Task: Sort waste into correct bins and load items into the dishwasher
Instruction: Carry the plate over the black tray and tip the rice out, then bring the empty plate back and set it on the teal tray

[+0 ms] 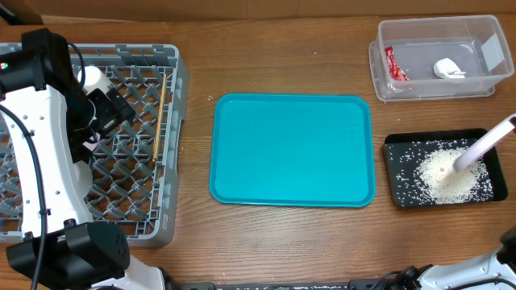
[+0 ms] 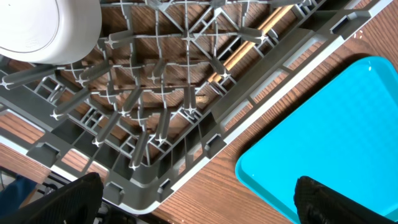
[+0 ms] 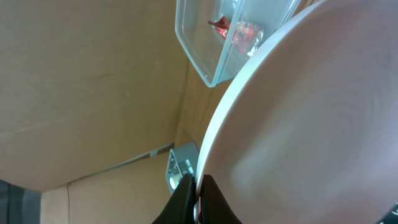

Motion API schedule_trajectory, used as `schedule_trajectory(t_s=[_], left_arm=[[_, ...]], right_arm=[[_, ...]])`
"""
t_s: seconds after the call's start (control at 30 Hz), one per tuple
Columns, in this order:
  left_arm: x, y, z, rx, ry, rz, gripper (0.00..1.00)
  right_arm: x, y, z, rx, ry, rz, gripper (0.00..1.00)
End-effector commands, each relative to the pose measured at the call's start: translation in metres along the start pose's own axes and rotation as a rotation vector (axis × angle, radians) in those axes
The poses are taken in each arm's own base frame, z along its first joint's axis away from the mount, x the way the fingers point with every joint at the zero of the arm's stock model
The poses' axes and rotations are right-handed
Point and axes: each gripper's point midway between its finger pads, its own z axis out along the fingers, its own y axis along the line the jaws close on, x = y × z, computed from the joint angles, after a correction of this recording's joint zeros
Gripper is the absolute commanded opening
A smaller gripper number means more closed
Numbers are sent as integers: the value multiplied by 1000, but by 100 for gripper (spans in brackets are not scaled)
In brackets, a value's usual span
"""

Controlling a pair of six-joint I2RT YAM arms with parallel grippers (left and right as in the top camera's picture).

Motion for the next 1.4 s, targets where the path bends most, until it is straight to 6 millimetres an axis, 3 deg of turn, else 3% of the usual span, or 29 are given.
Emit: schedule_trajectory(t_s=[0.0,0.1,0.2,0.4,0.57,0.7,0.8,0.93,1.0,1.17,1.27,1.37], left_arm=[[1,3,-4,-5,-15,16,100],[1,4,-4,-5,-15,16,100],[1,3,-4,-5,-15,16,100],[1,4,-4,-5,-15,16,100],[1,4,-4,-5,-15,16,100],[1,4,-4,-5,-15,16,100],[1,4,-4,-5,-15,16,100],[1,3,-4,-5,-15,16,100],[1,3,-4,-5,-15,16,100],[1,3,-4,-5,-15,16,100],[1,3,-4,-5,-15,16,100],[1,4,-4,-5,-15,16,100]], right_arm=[[2,13,-2,-74,-6,-62,4],[5,12,2,-59,10,-78,4],[16,27,6,-123,39,-103,4],[56,57,45,-104,173,-259,4],[136,80,104,-33,440,-524,4],[205,84,156,9,669,-712,4],[243,75,195,126,759,-812,4],[263,55,255,488,600,-881,4],[275,54,274,573,508,-939,4],[332,59,311,624,361,-1039,4],[348,50,327,671,273,-1047,7],[368,32,344,690,296,-1049,19]])
